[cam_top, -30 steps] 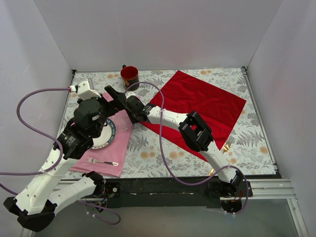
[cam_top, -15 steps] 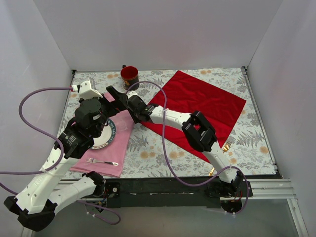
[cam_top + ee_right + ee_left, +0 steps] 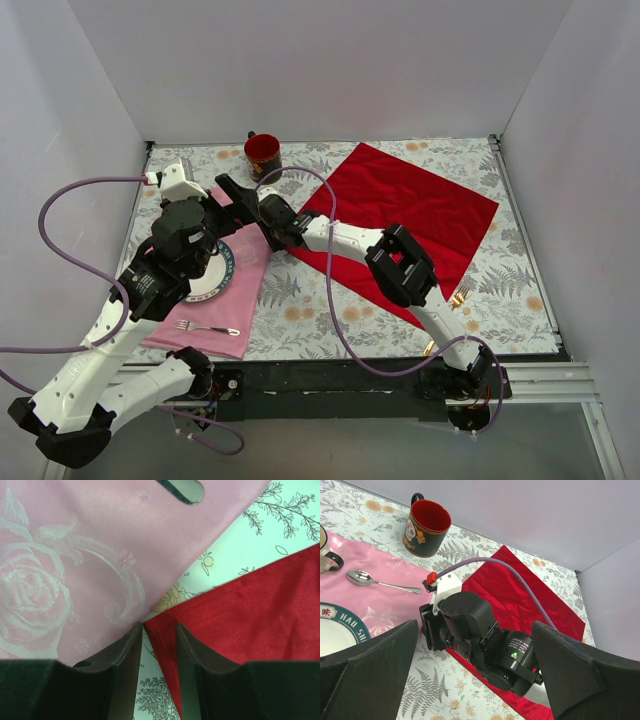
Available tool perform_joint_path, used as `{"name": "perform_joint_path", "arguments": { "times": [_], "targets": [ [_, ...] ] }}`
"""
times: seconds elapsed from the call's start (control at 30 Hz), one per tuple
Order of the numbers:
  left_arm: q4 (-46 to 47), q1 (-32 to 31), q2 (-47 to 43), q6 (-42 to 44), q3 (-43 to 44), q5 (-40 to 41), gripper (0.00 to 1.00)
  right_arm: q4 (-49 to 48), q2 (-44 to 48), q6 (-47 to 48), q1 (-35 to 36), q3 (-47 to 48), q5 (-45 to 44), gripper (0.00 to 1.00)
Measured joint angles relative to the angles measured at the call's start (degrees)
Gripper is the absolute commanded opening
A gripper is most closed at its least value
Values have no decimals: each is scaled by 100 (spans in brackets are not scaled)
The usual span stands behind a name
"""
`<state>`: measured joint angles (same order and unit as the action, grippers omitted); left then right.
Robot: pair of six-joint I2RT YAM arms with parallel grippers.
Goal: Fold the napkin, place the utensils inside, and roll it up
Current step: Fold the napkin
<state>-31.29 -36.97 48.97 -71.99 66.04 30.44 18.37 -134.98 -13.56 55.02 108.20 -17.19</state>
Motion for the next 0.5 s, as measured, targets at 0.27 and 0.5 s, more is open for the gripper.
{"name": "perform_joint_path", "arguments": {
  "times": [0.27, 0.5],
  "targets": [
    [0, 0, -2, 2, -9, 11, 96, -96, -50, -74, -15, 26, 17, 33],
    [0, 0, -2, 0, -9, 15, 96, -142, -76, -122, 28, 37, -125, 6]
  ]
}}
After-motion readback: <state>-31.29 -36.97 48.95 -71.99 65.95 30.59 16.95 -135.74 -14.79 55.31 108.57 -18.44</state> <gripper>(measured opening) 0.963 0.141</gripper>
